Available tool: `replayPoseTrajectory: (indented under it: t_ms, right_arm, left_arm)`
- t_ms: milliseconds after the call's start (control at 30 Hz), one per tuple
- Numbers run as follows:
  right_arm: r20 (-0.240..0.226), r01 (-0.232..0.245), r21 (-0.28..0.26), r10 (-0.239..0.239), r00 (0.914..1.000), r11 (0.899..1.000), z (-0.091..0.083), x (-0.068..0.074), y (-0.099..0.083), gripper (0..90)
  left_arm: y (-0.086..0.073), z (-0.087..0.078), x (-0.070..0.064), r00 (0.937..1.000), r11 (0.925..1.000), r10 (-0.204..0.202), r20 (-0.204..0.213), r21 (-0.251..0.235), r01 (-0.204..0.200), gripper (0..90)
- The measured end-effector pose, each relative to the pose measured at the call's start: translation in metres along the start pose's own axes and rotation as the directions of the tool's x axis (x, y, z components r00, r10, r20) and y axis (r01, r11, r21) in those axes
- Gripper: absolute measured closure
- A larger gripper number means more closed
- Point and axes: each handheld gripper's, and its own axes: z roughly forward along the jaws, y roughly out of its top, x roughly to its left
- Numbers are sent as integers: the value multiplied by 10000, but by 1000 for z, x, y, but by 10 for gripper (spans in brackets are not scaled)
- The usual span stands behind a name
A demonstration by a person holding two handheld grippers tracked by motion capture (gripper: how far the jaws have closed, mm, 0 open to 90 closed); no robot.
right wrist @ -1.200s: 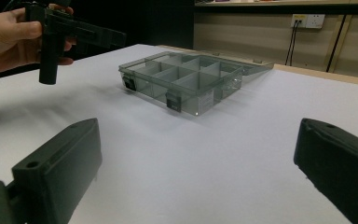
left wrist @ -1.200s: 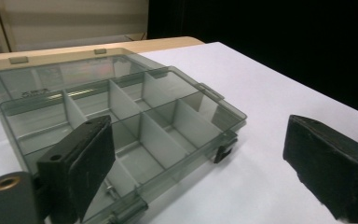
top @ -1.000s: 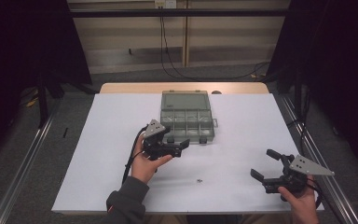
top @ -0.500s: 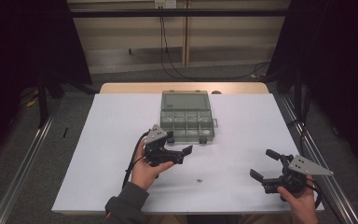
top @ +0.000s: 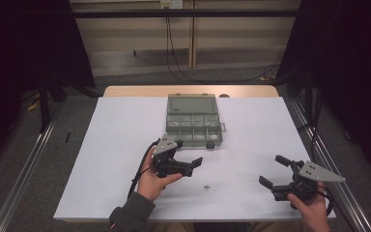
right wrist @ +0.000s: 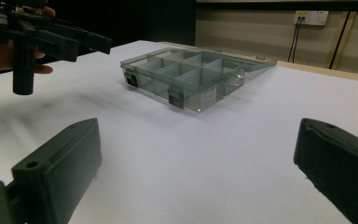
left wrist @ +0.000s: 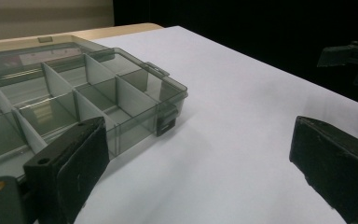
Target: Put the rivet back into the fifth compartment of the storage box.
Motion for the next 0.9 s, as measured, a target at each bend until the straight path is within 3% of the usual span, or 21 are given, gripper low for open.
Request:
replayPoseTrajectory:
  t_ms: [433,900]
  right_arm:
    - [37,-64,15,64,10000,10000,0,-1,-1,6]
    - [33,-18,27,18,10000,10000,-1,-1,0,6]
  left_arm:
    - [-6,-6,-10,9994,9997,257,218,19,-258,48]
    - [-11,-1,-21,9958,9985,409,815,330,-437,48]
